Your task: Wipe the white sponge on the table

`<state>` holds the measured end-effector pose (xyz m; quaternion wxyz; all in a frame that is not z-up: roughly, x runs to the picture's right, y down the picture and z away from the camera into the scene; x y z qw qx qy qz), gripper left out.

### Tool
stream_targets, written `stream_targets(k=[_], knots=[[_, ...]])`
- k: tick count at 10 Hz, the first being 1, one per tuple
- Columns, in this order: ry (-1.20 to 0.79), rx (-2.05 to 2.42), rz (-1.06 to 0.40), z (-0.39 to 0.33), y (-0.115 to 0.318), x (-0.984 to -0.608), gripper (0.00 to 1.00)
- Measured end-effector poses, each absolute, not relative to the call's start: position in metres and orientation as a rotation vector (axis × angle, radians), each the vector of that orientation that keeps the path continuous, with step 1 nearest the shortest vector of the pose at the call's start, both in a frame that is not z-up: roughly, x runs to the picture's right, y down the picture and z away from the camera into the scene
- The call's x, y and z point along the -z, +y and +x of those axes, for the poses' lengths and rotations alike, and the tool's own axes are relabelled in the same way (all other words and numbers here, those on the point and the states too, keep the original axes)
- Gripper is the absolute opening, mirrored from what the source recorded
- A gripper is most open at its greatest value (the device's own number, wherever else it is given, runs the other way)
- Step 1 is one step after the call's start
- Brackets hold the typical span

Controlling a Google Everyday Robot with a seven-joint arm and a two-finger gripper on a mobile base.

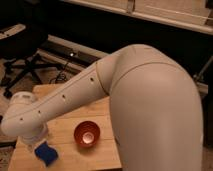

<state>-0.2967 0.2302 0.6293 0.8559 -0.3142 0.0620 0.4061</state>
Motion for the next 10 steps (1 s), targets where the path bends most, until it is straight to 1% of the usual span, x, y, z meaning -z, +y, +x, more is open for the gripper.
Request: stream_targets(k=[3,6,8,10], knots=[[0.053,-0.74,-0.584,-0.325,0.259,-0.647,0.65],[0.068,-0.724,-0.524,-0.332,0.282,-0.679,0.65],[0.101,-0.74,-0.516,-0.331,0.292,-0.701,0.65],[0.108,-0.773,-0.562,-0.33,0.295,-0.715,0.65]])
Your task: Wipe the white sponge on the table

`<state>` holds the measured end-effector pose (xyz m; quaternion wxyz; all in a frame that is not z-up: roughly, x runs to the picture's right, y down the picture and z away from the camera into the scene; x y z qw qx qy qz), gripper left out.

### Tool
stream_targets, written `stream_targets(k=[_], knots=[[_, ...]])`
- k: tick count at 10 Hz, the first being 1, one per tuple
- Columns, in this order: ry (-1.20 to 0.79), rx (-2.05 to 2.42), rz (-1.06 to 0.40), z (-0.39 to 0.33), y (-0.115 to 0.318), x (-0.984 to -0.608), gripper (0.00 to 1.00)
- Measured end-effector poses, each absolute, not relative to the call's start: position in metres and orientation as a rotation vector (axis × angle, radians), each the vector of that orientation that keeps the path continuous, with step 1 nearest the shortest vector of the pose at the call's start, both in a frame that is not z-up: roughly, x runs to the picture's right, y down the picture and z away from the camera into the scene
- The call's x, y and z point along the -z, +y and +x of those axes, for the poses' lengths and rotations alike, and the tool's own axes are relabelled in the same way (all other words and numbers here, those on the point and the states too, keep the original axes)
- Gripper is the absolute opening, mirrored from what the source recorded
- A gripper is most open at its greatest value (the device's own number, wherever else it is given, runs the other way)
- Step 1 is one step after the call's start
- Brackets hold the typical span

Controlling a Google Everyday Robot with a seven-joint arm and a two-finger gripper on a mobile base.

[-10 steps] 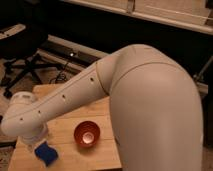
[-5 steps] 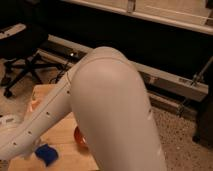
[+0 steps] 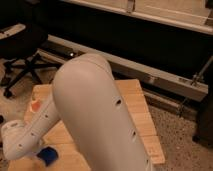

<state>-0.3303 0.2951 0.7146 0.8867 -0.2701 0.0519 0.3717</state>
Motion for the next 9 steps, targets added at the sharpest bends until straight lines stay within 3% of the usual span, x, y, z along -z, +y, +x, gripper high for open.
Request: stream_targets(k=[5,9], knots=[[0.054,-0.789,-0.722,-0.324,0.295,-0.72,0.65],[0.059,-0.723,-0.745,-0.325,0.305,-0.721,0.65]])
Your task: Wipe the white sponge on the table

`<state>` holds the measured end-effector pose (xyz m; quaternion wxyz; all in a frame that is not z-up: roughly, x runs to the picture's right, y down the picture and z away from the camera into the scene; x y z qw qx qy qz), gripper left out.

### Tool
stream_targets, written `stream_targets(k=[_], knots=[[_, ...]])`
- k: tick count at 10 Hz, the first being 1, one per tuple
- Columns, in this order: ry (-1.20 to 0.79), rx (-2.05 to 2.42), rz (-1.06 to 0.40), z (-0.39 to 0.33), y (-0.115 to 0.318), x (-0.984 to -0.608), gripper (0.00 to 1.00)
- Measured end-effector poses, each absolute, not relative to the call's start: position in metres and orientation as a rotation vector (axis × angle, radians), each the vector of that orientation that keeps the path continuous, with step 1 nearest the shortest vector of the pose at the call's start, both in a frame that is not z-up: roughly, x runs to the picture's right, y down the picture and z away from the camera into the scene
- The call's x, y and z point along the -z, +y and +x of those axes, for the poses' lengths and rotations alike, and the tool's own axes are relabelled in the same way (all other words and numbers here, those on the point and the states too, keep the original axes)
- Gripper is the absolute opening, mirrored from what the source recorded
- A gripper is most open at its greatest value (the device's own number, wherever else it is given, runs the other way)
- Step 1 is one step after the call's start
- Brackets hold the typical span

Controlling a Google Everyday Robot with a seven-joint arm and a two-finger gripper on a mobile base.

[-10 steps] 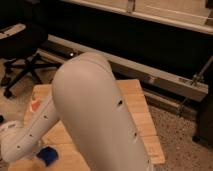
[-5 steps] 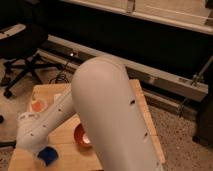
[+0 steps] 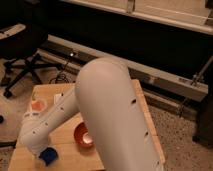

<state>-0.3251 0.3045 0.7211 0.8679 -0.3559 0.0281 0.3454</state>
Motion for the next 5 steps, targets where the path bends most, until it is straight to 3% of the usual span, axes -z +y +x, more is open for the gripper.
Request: stream_targets(k=[5], knots=[[0.083,-0.712,-0.746,-0.3224,0.3051,-0.7289,0.65]])
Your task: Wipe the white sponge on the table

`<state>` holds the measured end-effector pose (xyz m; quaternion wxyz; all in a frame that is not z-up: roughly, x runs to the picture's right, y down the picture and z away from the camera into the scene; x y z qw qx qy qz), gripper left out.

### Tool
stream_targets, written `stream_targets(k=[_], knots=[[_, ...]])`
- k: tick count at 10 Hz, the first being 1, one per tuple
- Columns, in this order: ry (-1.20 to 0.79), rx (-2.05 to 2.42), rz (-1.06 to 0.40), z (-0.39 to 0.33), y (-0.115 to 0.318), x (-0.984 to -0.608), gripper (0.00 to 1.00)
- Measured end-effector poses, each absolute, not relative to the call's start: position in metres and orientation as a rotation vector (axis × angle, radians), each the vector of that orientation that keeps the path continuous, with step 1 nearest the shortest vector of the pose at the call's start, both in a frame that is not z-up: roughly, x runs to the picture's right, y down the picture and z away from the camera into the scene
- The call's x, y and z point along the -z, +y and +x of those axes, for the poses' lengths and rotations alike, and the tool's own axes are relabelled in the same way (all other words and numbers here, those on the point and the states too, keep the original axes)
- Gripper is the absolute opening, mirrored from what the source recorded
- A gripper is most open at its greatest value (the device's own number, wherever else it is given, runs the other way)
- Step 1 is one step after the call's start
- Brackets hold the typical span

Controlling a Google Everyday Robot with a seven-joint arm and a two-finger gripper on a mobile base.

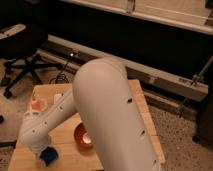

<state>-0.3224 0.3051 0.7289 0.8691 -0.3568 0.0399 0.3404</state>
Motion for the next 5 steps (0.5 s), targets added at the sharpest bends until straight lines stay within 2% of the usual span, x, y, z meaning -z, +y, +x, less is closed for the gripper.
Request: stream_targets(k=[5], knots=[[0.103,-0.686,-0.743,-0.3276,0.3111,-0.731,0.65]])
